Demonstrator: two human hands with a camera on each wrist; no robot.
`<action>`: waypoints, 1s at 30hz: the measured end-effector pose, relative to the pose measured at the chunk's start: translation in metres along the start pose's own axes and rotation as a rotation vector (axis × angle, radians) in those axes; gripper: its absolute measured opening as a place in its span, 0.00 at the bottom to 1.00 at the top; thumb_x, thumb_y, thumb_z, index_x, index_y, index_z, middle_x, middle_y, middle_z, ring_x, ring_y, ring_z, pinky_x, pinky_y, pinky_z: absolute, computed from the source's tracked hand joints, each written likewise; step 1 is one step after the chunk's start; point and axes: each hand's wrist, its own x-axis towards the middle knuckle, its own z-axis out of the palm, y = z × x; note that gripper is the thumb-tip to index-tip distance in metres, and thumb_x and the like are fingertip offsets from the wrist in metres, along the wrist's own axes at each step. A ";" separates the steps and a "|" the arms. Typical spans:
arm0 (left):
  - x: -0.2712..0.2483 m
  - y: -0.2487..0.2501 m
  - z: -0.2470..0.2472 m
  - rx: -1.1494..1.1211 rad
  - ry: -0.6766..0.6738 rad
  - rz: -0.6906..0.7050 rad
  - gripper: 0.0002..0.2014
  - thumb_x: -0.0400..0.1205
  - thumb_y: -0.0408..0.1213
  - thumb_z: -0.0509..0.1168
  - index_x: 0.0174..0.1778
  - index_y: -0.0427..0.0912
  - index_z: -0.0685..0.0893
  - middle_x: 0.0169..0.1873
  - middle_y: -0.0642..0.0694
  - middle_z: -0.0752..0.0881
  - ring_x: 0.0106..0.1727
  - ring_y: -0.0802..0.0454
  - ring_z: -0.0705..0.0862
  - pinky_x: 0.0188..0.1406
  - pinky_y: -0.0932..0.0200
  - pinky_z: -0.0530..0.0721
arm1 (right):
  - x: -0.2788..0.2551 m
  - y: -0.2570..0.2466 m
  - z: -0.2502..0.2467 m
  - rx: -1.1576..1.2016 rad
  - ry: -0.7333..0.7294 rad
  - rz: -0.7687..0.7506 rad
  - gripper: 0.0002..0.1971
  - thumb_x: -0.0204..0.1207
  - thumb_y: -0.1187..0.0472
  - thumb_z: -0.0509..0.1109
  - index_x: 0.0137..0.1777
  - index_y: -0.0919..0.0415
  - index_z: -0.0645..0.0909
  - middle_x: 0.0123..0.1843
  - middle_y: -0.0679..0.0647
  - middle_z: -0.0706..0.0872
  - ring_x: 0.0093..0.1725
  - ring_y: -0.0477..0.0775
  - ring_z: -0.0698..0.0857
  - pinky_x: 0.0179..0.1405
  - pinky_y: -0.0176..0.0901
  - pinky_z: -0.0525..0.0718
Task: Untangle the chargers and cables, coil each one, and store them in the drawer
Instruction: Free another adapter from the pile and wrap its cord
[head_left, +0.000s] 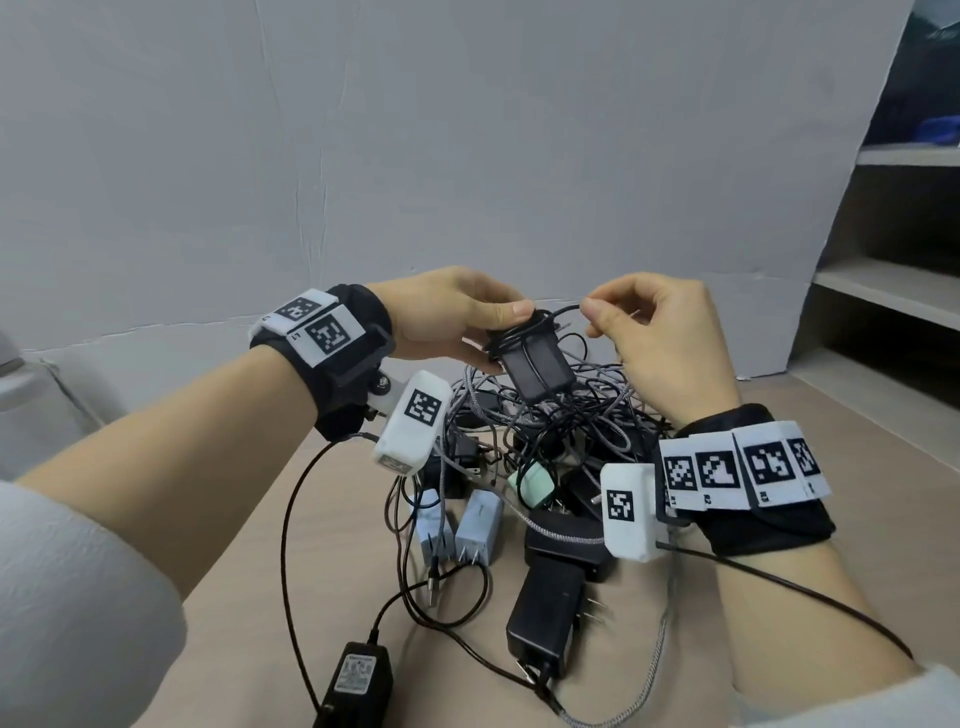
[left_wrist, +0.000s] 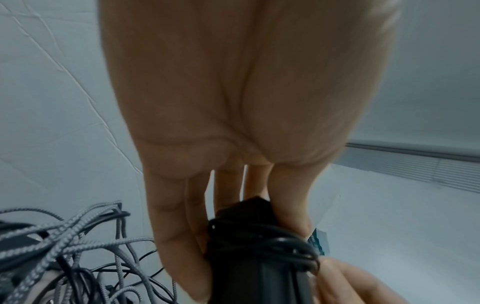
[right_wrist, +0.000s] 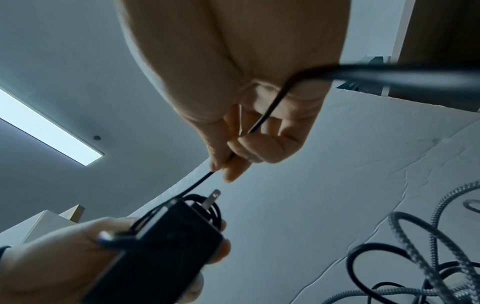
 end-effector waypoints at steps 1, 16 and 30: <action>0.000 0.000 0.000 -0.010 -0.017 -0.007 0.17 0.85 0.43 0.65 0.64 0.35 0.84 0.54 0.37 0.87 0.56 0.42 0.86 0.64 0.41 0.87 | 0.001 0.002 0.001 -0.006 0.005 0.004 0.04 0.79 0.57 0.76 0.43 0.53 0.89 0.34 0.46 0.90 0.30 0.35 0.83 0.39 0.34 0.76; -0.002 0.013 0.012 -0.535 0.058 0.145 0.18 0.88 0.44 0.59 0.59 0.32 0.82 0.45 0.42 0.86 0.43 0.49 0.84 0.46 0.59 0.87 | -0.004 0.002 0.012 0.070 -0.279 0.132 0.11 0.87 0.67 0.59 0.54 0.52 0.80 0.35 0.57 0.89 0.29 0.55 0.85 0.37 0.54 0.88; 0.011 0.019 0.028 -0.354 0.355 0.080 0.13 0.89 0.43 0.64 0.44 0.38 0.83 0.39 0.43 0.85 0.42 0.45 0.86 0.54 0.52 0.88 | -0.019 -0.019 0.027 -0.052 -0.645 0.194 0.18 0.86 0.64 0.62 0.75 0.60 0.75 0.33 0.53 0.87 0.26 0.51 0.82 0.32 0.46 0.88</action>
